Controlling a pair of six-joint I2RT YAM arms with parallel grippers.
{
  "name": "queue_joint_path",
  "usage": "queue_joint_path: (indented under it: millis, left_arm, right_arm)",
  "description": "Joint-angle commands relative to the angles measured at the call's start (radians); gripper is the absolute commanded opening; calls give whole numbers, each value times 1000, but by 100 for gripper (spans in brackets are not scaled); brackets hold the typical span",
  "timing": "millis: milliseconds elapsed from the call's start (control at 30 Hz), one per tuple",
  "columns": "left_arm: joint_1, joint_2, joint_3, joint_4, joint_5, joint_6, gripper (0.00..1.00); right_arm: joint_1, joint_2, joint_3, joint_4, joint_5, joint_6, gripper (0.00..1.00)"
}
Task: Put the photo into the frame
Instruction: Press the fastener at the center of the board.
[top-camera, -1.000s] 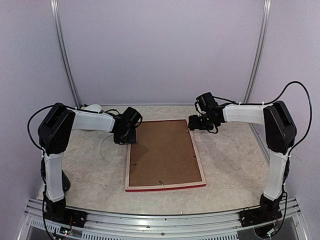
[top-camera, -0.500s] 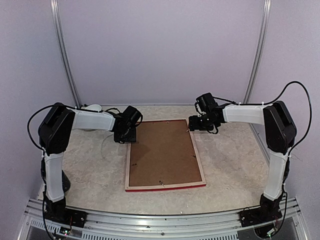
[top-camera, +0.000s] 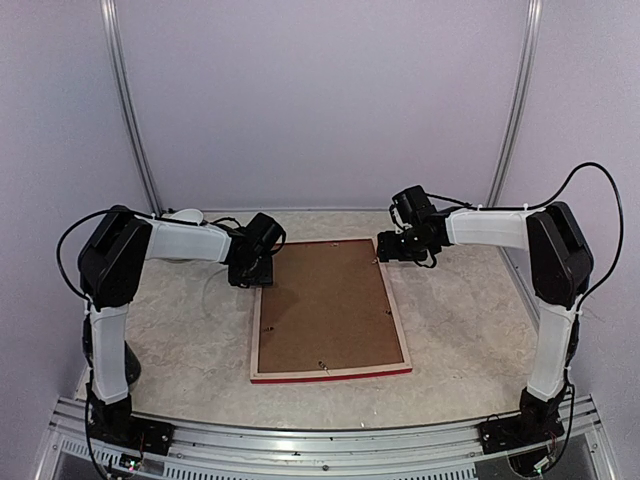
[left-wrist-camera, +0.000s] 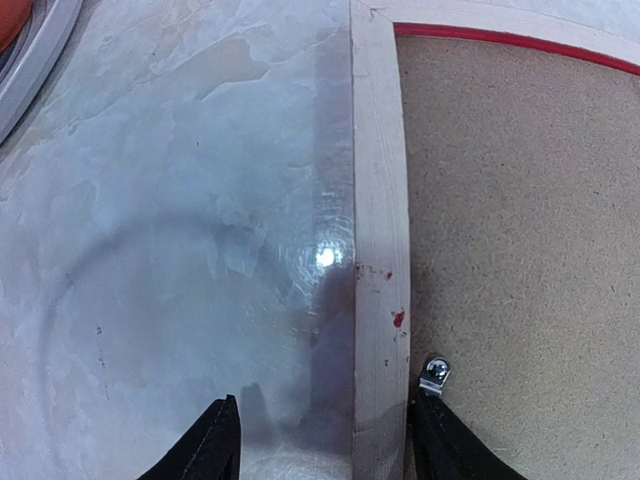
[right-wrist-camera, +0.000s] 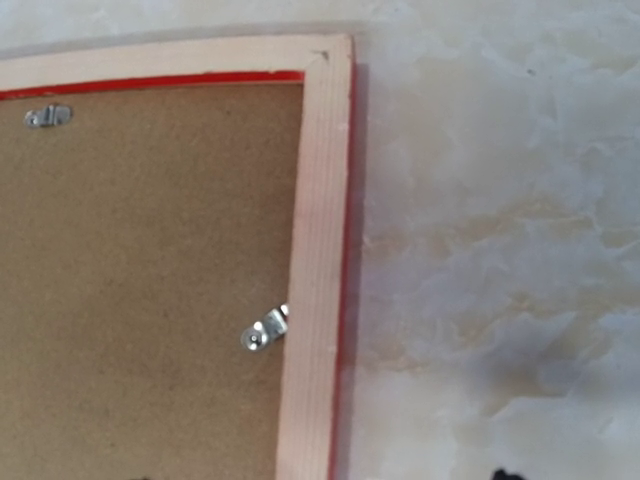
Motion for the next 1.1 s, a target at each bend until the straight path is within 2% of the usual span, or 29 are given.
queue_joint_path:
  millis: [0,600,833,1067]
  left_arm:
    - [1,37,9,-15,18,10,58]
    - [25,70,6,-2,32,-1,58]
    - [26,75,9,4,32,0,44]
    - [27,75,7,7,21,-4,38]
  right_arm:
    - [3,-29,1,14,-3,0,73]
    - [3,-30,0,11,-4,-5,73]
    - [3,-24,9,7,-7,-9,73]
    - [3,-22,9,5,-4,-11,73]
